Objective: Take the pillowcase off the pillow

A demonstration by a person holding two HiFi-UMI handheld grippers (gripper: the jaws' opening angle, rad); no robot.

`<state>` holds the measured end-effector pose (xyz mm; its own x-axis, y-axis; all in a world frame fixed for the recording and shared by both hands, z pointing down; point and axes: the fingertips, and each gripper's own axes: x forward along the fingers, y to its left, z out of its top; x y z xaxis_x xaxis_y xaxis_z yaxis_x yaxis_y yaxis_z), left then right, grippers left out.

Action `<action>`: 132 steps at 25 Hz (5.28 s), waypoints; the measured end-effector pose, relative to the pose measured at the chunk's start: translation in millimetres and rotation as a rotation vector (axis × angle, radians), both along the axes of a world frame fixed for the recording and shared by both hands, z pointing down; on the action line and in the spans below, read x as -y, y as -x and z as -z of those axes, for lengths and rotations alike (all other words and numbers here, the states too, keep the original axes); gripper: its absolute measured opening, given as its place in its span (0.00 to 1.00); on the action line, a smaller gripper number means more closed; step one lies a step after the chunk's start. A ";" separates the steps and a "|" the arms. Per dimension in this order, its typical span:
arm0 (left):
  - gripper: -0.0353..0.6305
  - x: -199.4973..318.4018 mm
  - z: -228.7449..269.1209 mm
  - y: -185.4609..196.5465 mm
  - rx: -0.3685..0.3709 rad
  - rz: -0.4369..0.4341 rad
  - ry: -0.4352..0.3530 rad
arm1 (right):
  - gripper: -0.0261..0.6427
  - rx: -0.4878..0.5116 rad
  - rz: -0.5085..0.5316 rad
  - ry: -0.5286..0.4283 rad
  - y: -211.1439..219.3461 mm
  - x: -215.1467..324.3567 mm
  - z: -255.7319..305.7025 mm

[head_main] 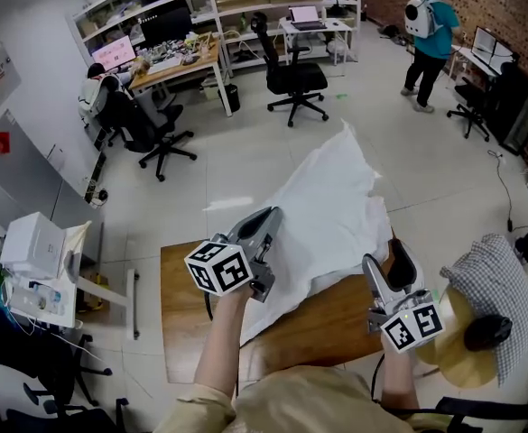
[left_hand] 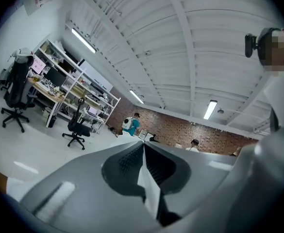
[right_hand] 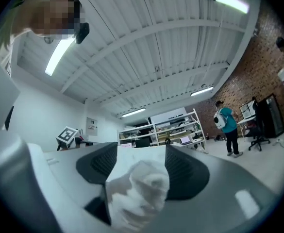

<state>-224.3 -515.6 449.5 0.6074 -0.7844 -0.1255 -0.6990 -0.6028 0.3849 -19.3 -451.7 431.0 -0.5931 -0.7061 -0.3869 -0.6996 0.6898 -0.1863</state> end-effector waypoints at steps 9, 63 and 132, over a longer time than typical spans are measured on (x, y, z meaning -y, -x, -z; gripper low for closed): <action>0.06 -40.6 26.6 55.0 -0.115 0.086 -0.087 | 0.48 0.004 0.022 -0.080 7.8 -18.7 29.1; 0.06 -127.4 -74.4 245.3 -0.340 0.580 -0.129 | 0.28 -0.941 0.881 -0.347 235.3 -88.8 5.0; 0.06 -45.3 -353.5 192.3 -0.070 0.303 0.361 | 0.05 -0.972 0.818 -0.147 239.1 -53.0 -25.0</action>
<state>-416.6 -470.2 802.9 0.3445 -0.9258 0.1555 -0.7874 -0.1948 0.5849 -258.4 -398.7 456.1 -0.9139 0.0096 0.4059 0.1321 0.9524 0.2749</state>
